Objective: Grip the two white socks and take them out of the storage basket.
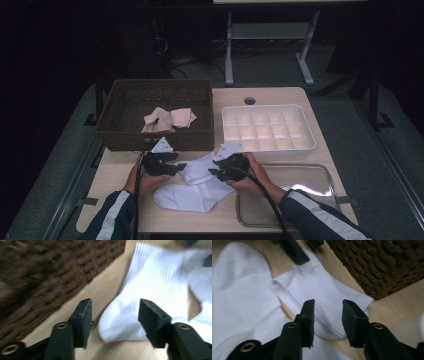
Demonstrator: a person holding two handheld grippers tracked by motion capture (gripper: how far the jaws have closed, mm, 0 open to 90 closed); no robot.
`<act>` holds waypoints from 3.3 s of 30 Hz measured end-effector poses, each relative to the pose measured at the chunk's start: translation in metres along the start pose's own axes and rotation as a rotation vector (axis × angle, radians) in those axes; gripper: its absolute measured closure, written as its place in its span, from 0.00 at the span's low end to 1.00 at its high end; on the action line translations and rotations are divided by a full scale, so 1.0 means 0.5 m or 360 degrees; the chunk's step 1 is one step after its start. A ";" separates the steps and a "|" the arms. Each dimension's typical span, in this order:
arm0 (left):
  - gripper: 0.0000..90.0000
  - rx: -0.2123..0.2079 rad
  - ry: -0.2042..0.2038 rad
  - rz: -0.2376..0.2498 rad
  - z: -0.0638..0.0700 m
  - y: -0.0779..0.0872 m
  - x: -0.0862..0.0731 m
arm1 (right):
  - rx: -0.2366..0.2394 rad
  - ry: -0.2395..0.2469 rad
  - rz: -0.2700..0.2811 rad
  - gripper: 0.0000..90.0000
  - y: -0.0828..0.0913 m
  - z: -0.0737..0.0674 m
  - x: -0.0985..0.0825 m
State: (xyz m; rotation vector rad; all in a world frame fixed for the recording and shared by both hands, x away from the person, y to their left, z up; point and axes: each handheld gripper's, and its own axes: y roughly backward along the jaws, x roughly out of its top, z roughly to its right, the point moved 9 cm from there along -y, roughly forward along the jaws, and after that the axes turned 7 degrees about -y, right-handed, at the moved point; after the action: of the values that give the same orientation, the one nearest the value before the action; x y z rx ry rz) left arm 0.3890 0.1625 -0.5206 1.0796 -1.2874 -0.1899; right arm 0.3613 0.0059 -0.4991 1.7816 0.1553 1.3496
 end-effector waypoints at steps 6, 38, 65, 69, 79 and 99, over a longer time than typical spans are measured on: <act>0.53 -0.0074 0.0005 -0.0015 0.016 -0.011 -0.010 | -0.0073 -0.0009 -0.0117 0.59 -0.047 -0.001 -0.020; 0.99 0.0218 0.0085 0.0370 0.037 0.156 0.058 | -0.0033 -0.0060 -0.0060 0.75 0.010 0.027 -0.031; 0.41 0.0002 0.0041 -0.0122 0.028 -0.008 -0.008 | -0.0002 -0.0033 -0.0159 0.67 0.053 0.034 -0.091; 0.69 -0.0048 0.0049 -0.0083 0.025 -0.007 0.000 | -0.0006 -0.0039 -0.0162 0.67 0.054 0.038 -0.092; 0.86 0.0197 0.0001 0.0145 0.014 0.066 0.049 | -0.0010 -0.0047 -0.0144 0.65 0.058 0.043 -0.089; 0.79 0.0064 0.0092 -0.0082 0.010 0.008 -0.017 | 0.0108 0.0101 -0.0281 0.59 0.037 0.019 -0.114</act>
State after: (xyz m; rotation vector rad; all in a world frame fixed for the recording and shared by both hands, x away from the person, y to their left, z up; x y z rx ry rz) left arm 0.3804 0.1677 -0.5238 1.1456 -1.2170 -0.1707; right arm 0.3391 -0.0427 -0.5280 1.7378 0.3880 1.2873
